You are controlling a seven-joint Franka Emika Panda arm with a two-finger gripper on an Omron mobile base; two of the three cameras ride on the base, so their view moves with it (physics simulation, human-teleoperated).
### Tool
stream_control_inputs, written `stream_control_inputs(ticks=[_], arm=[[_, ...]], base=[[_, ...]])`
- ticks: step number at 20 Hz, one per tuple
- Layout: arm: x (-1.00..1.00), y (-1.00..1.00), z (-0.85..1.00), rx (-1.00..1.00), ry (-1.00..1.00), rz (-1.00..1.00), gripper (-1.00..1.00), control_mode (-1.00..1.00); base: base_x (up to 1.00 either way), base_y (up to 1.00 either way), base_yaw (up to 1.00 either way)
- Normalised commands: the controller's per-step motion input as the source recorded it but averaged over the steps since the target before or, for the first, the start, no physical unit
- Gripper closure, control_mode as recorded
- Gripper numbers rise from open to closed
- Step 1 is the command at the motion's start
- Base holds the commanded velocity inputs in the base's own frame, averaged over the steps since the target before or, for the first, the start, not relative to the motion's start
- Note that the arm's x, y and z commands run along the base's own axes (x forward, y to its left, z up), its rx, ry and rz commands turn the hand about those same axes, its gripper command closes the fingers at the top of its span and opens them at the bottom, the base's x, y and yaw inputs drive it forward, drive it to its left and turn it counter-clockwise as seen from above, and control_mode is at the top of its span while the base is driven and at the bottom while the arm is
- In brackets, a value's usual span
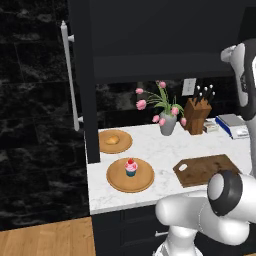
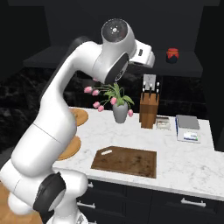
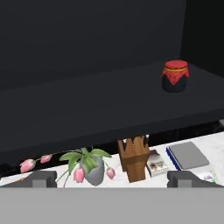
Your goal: From the different types of pastries on the counter, select a croissant and place it on the cutting board. Then retrieve a jar of jam from the cabinet and place it alongside the croissant on the cutting board.
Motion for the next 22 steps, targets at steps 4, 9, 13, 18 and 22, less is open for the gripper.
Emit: stream_control_inputs(ticks=[4, 9, 13, 18, 22], arm=[[-0.56, 0.0, -0.51, -0.05, -0.03, 0.01, -1.0, -1.0], [-0.47, -0.01, -0.45, -0.06, -0.01, 0.0, -1.0, -1.0], [0.48, -0.19, 0.5, 0.0, -0.13, -0.03, -1.0, -1.0], [0.95, -0.67, 0.42, 0.0, -0.03, -0.04, -1.0, -1.0], [0.14, -0.01, 0.0, 0.0, -0.02, 0.0, -1.0, -1.0]], base=[[0.0, 0.0, 0.0], [0.0, 0.0, 0.0], [0.0, 0.0, 0.0], [0.0, 0.0, 0.0], [0.0, 0.0, 0.0]])
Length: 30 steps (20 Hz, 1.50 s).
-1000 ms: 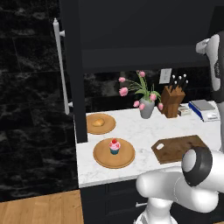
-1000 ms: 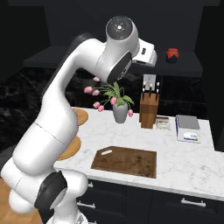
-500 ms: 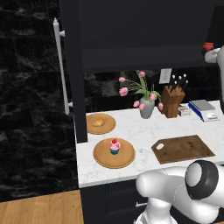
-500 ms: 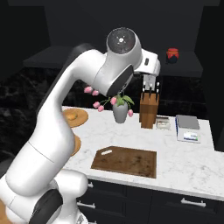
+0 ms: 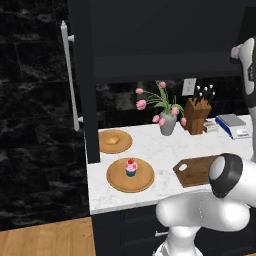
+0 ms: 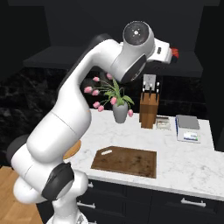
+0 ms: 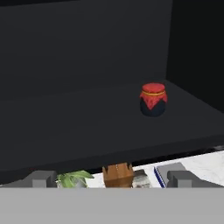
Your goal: From the different types of pastries on the counter, select a croissant and place it on the cutting board. Then retrieve a jar of jam from the cabinet and place it alongside the croissant on the cutting board.
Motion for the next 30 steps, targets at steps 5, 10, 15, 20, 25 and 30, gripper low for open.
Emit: stream_control_inputs(ticks=[5, 10, 15, 20, 25, 30], arm=[[0.0, 0.0, -0.72, -0.24, 0.08, -0.05, -1.0, -1.0], [0.0, 0.01, -0.45, -0.13, 0.05, -0.01, -1.0, -1.0], [0.68, -0.28, 0.26, 0.03, -0.01, -0.01, -1.0, -1.0], [0.75, -0.43, 0.47, 0.05, 0.0, -0.03, -1.0, -1.0], [0.18, -0.26, 0.07, 0.07, 0.0, 0.0, -1.0, -1.0], [0.44, -0.55, 0.17, 0.14, 0.0, 0.0, -1.0, -1.0]], base=[[0.0, 0.0, 0.0], [0.0, 0.0, 0.0], [0.0, 0.0, 0.0], [0.0, 0.0, 0.0], [0.0, 0.0, 0.0], [0.0, 0.0, 0.0]])
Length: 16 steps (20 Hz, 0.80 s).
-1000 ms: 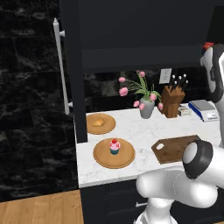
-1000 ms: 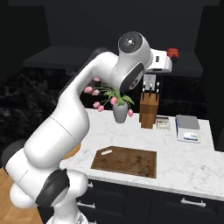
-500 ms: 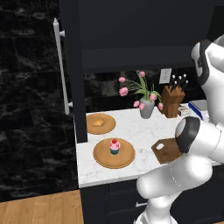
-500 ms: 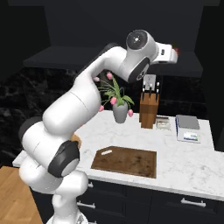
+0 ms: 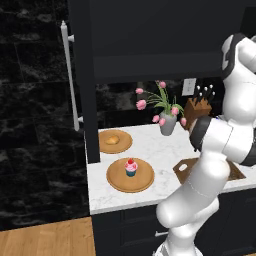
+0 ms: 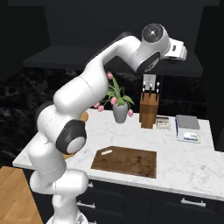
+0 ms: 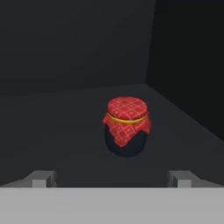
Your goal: From the different types of pastries on the counter, select a croissant and place it on the cutting board. Then retrieve a jar of jam from the cabinet and place it alongside the croissant on the cutting board.
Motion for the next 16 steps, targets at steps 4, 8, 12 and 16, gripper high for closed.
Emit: stream_control_inputs(ticks=[4, 8, 12, 16], arm=[[0.01, -0.06, 0.0, 0.02, 0.0, 0.0, -1.0, -1.0], [0.14, -0.12, 0.0, 0.03, 0.0, -0.02, -1.0, -1.0], [0.0, 0.0, -0.09, 0.0, 0.01, -0.01, -1.0, -1.0], [0.0, 0.01, -0.88, -0.08, 0.25, -0.07, -1.0, -1.0]], base=[[0.0, 0.0, 0.0], [0.0, 0.0, 0.0], [0.0, 0.0, 0.0], [0.0, 0.0, 0.0]])
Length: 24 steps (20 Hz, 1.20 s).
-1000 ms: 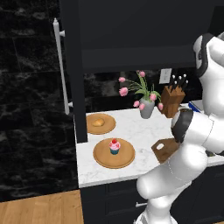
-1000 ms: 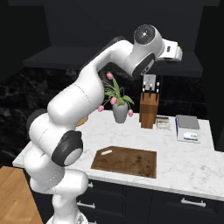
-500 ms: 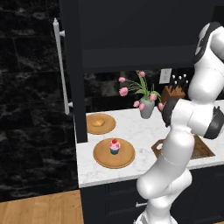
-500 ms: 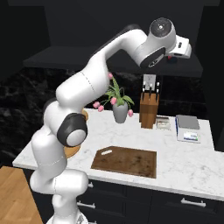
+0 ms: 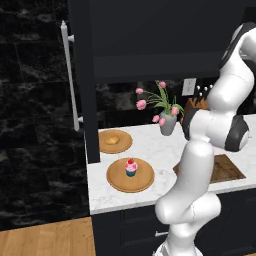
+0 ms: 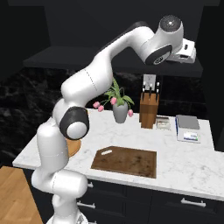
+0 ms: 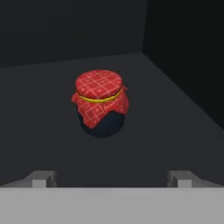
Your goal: From the different types of pastries on the counter, select a croissant and place it on the cutting board. Then retrieve a jar of jam from the cabinet and place it alongside the croissant on the cutting board.
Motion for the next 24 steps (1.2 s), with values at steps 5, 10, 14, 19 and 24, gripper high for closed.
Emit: stream_control_inputs(ticks=[5, 10, 14, 19, 24], arm=[[0.12, 0.05, 0.0, 0.01, 0.01, 0.0, -1.0, -1.0], [0.32, 0.23, 0.11, -0.02, 0.0, -0.04, -1.0, -1.0], [0.01, 0.08, -0.03, 0.0, 0.0, 0.0, -1.0, -1.0], [0.34, -0.03, -0.05, 0.0, 0.0, 0.01, -1.0, -1.0], [0.53, -0.01, 0.0, 0.0, 0.0, 0.0, -1.0, -1.0]], base=[[0.0, 0.0, 0.0], [0.0, 0.0, 0.0], [0.0, 0.0, 0.0], [0.0, 0.0, 0.0], [0.0, 0.0, 0.0]])
